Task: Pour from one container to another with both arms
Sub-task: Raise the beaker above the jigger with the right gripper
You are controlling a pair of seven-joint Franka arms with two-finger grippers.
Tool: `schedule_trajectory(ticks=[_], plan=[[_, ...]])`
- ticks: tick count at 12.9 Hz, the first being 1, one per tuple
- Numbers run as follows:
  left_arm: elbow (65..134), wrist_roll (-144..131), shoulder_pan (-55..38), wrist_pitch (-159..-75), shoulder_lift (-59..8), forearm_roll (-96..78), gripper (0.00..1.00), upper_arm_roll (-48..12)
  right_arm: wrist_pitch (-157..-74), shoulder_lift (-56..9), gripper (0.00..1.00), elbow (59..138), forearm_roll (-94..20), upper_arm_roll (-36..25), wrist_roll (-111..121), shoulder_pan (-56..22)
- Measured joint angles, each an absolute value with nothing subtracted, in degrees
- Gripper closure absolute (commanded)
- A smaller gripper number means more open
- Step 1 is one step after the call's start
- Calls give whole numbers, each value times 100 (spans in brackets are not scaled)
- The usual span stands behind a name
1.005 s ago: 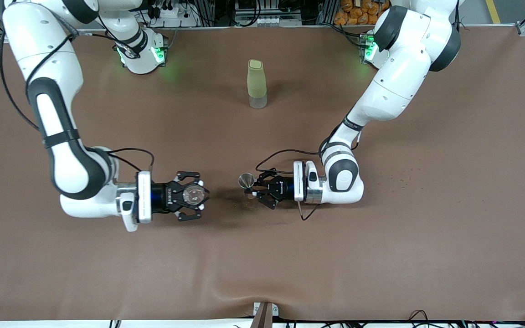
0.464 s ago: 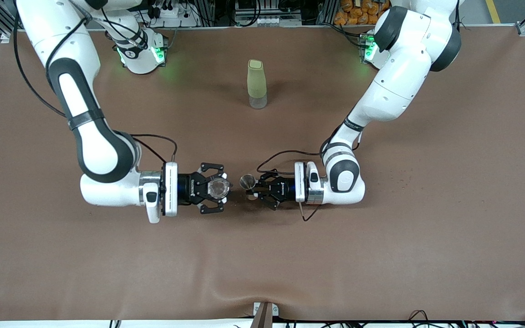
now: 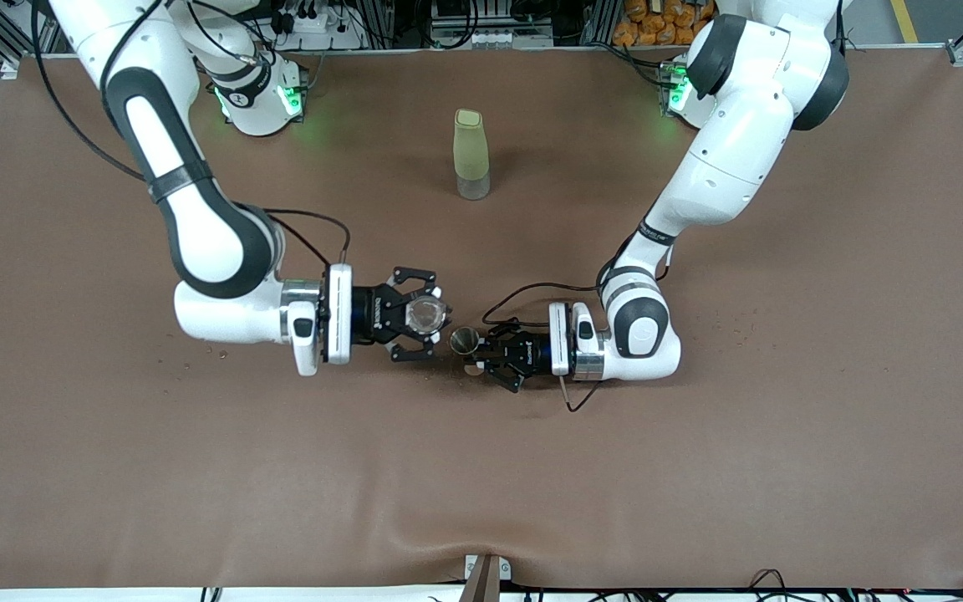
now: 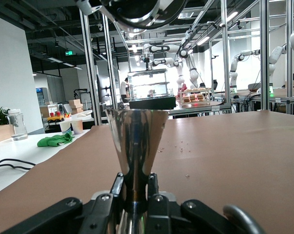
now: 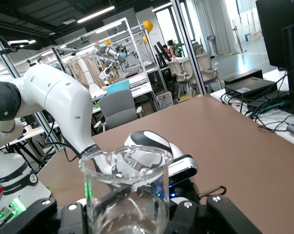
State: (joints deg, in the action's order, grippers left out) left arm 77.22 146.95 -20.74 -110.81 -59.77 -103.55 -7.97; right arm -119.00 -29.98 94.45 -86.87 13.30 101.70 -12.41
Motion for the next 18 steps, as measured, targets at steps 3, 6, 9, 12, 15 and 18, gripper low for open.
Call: schedule_trajectory(ticks=[3,6,9,12,15,18], plan=[[7720,14705,-2077,-11081,-5978,-10277,100,-784,-12167,-2882,100,9520,-8703,1330,9988,-1425],[7713,14707,-2077,-11081,-5978,-10149,100,-780,-12200,-2848,100,9539,-8719,1328,9953,-1456],[7708,14717,-2075,-11081,-5978,-10112,100,-767,-12269,-2830,100,9674,-9006,1359,9942,-1466],[7708,14853,-2078,-11081,-5978,-10112,100,-767,-12314,-2795,100,9812,-9162,1409,9838,-1507],[7709,15141,-2089,-11081,-5987,-10215,100,-777,-12356,-2700,100,9922,-9191,1428,9573,-1548],[7709,15486,-2100,-11076,-6012,-10488,100,-783,-12360,-2575,100,10033,-9191,1439,9356,-1581]])
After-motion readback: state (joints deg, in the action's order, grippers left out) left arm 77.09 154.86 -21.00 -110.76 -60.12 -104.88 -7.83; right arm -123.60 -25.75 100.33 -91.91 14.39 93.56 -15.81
